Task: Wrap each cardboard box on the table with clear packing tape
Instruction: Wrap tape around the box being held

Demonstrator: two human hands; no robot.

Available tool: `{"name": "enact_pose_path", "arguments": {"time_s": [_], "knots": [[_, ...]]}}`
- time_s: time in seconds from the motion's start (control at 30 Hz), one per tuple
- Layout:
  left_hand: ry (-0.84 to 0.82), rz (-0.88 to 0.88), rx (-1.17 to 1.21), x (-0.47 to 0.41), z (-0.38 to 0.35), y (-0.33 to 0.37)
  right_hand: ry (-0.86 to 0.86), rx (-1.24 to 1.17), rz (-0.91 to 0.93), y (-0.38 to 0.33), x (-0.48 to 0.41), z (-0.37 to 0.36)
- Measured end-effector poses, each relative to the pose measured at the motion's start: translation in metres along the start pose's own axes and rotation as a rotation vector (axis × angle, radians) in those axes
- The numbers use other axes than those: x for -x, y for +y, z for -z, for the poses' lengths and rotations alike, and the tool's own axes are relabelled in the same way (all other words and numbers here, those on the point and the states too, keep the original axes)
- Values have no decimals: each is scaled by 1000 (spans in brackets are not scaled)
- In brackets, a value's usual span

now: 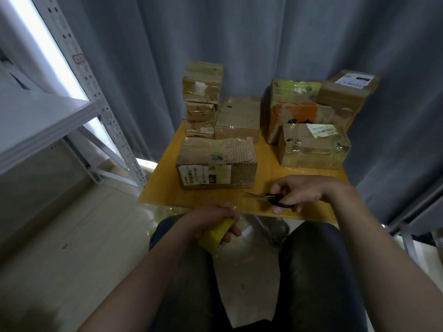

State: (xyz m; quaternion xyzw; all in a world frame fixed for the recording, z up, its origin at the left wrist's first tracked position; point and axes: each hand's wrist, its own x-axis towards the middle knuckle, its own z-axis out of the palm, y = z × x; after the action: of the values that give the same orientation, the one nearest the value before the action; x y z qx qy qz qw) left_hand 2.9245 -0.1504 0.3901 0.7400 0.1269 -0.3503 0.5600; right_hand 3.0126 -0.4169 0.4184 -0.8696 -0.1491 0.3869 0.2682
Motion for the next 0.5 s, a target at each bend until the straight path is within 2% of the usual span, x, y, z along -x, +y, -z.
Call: {"name": "enact_pose_path", "arguments": {"time_s": [0.13,0.23,0.33,0.43,0.5], "knots": [[-19,-11,35,-3,2,0,135,124,-205,26,15,7],[-4,-50,40,-4,1,3,269,52,-331,37,15,8],[4,-104,44,-4,-1,9,312,56,-384,38,7,7],[16,-151,78,-2,0,13,395,147,-336,25,1,5],[23,-172,107,-1,3,14,631,161,-143,9,-7,0]]}}
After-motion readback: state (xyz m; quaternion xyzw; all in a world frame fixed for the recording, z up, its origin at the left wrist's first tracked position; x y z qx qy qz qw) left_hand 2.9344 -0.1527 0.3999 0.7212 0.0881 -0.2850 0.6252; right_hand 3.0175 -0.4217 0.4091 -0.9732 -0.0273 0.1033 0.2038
